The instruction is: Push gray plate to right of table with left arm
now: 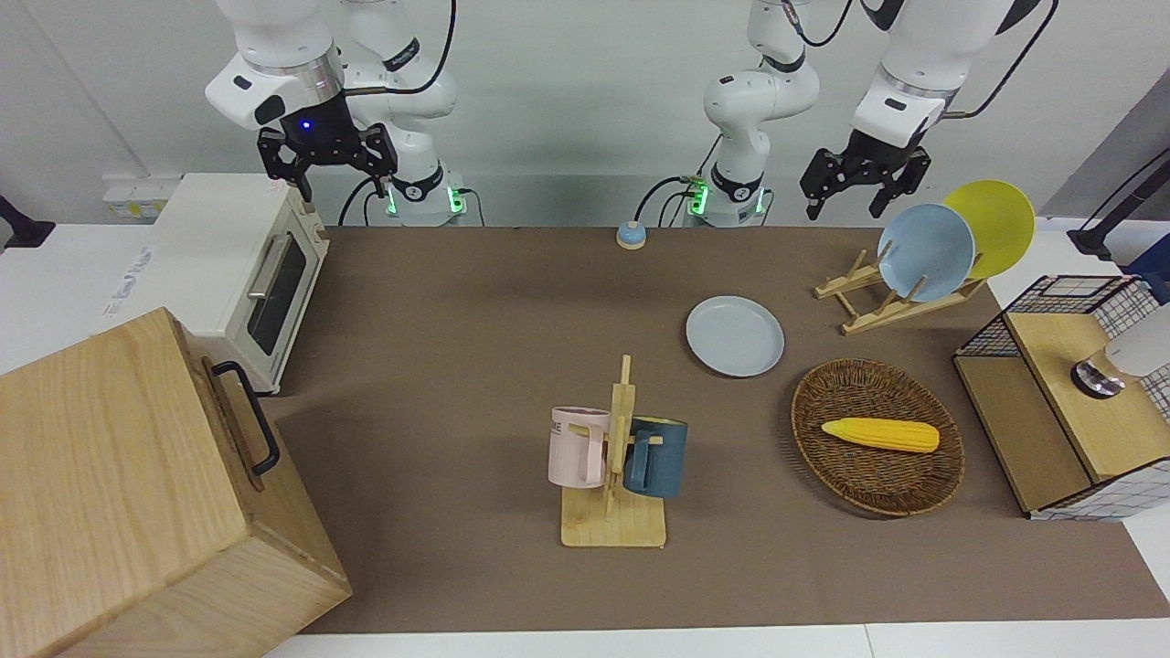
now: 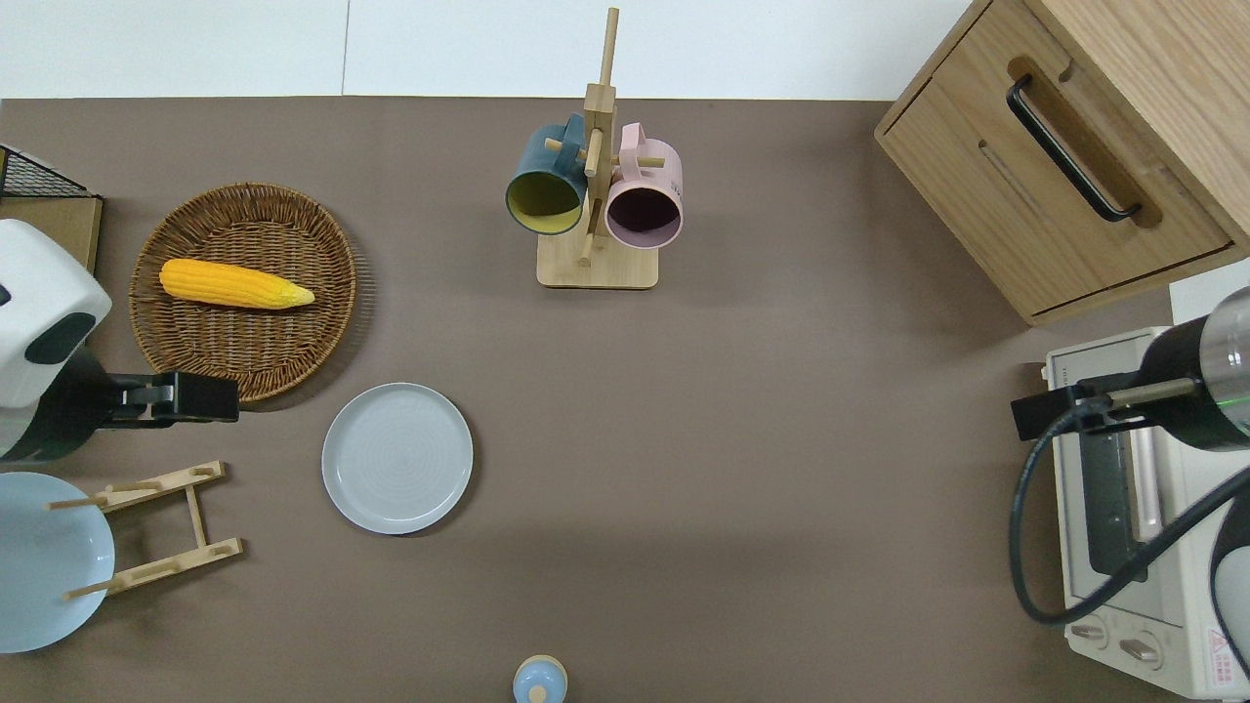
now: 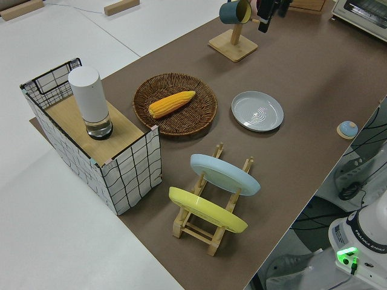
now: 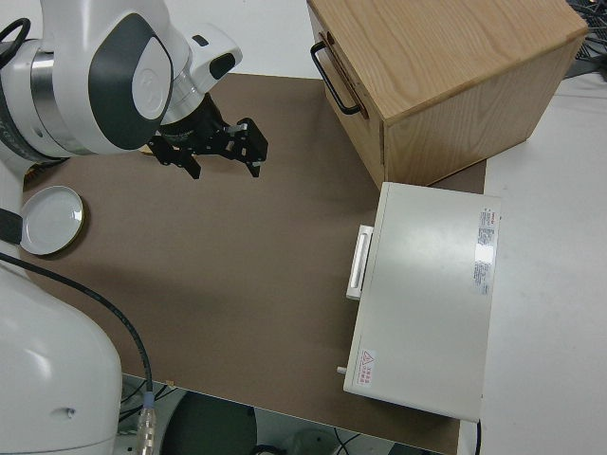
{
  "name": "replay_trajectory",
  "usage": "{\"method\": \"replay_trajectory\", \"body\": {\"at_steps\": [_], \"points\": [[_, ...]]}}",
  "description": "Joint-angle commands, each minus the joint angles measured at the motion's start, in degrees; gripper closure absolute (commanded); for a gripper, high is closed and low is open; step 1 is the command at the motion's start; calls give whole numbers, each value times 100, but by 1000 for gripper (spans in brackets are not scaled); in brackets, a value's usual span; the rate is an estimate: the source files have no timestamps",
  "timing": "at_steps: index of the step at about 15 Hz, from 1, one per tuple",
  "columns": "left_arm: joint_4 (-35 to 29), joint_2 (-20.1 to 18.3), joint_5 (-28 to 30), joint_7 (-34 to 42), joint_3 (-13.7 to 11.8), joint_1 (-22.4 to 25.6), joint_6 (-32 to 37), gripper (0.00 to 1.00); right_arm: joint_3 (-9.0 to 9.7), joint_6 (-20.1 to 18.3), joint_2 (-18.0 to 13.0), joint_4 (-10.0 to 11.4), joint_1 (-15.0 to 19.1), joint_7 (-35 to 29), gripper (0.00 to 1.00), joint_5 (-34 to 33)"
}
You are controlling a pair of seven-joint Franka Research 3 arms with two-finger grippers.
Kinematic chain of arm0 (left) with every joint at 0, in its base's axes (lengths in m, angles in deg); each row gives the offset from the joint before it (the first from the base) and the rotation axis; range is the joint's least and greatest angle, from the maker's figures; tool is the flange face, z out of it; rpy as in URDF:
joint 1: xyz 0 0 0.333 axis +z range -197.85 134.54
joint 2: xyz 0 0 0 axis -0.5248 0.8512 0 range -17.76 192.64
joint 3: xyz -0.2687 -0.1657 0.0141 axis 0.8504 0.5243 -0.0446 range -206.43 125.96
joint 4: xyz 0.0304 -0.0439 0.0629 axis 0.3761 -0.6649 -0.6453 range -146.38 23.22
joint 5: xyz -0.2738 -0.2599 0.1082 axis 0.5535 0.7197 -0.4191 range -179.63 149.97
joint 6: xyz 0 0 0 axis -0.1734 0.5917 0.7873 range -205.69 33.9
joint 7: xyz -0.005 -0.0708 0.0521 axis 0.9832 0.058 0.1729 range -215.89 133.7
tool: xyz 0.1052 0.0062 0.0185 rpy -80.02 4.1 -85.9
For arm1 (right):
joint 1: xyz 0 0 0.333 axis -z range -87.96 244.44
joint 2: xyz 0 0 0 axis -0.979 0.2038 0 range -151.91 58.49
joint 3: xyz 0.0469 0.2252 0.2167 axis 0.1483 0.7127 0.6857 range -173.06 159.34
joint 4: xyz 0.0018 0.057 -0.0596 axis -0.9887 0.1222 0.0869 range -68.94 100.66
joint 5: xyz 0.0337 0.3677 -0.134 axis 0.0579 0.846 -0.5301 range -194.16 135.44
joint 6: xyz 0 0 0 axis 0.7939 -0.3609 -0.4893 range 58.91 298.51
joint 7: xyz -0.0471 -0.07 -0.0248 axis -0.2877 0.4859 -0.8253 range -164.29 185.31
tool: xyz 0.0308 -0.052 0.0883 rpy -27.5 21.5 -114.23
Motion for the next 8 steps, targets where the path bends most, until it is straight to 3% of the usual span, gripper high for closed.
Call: {"method": "replay_trajectory", "body": {"at_steps": [1,8], "points": [[53,-7,-103,-34,37,22,229,7,30,-68,-59,23,46,43,5,5],[62,10,-50,-26,46,4,99,7,30,-68,-59,23,46,43,5,-3]]}}
